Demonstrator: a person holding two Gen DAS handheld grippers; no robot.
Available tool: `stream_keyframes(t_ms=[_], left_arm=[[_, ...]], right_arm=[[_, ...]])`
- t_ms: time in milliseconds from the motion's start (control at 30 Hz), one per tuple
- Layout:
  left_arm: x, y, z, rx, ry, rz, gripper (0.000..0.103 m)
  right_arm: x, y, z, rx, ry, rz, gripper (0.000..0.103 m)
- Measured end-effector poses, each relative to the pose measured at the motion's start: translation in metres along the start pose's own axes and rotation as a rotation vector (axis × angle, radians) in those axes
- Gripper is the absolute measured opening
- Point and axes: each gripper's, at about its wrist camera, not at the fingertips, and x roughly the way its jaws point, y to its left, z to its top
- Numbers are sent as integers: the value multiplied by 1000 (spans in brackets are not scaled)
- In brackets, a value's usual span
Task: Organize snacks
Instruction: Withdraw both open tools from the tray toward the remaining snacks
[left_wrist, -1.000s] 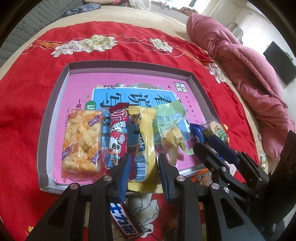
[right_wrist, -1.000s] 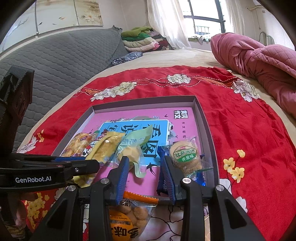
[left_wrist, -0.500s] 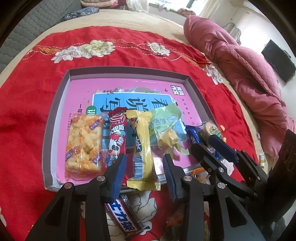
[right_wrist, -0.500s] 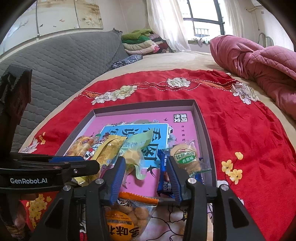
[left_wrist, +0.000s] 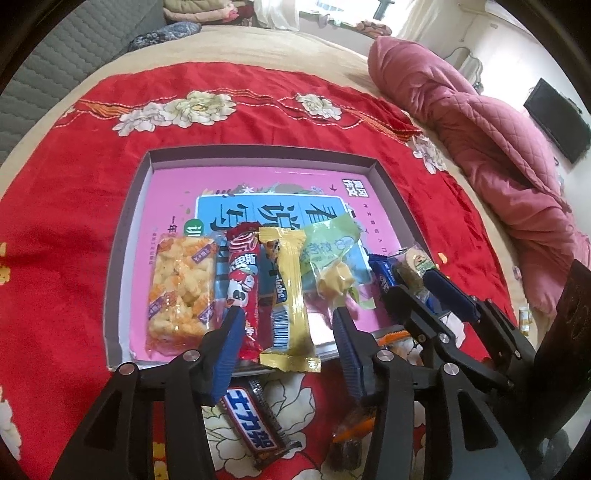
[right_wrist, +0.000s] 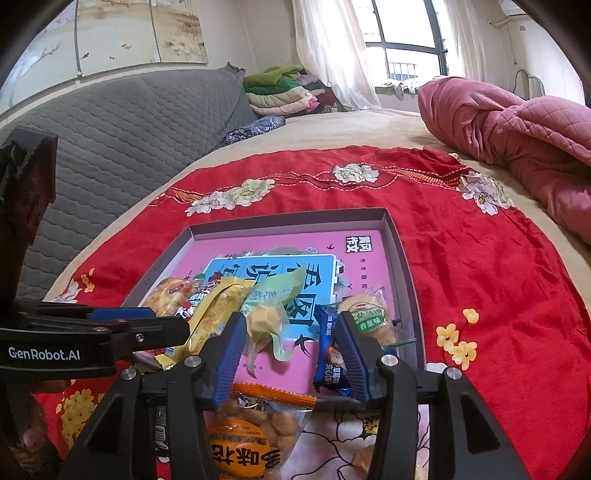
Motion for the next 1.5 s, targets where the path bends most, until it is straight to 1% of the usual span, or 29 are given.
stream_keyframes(t_ms=[33, 100, 167, 533, 967, 1100, 1500], left_arm=[[-1, 0, 0, 1, -2, 1, 51], [-4, 0, -1, 0, -6, 1, 54], [-7, 0, -1, 1, -10, 1, 58], [-21, 1, -2, -4, -36, 1, 59], [-38, 11, -5, -28, -57, -7, 60], [-43, 13, -6, -30, -59, -9, 64], [-50, 14, -14, -29, -54, -5, 65]], right_arm=[[-1, 0, 0, 2, -3, -2, 56], [-3, -1, 0, 7, -9, -1, 59], [-5, -2, 1, 11, -14, 1, 59], [-16, 1, 3, 3, -38, 1, 61], [-30, 1, 4, 8, -52, -6, 63], [-34, 1, 4, 6, -58, -11, 65], [-49, -9, 2, 36, -66, -24, 67]])
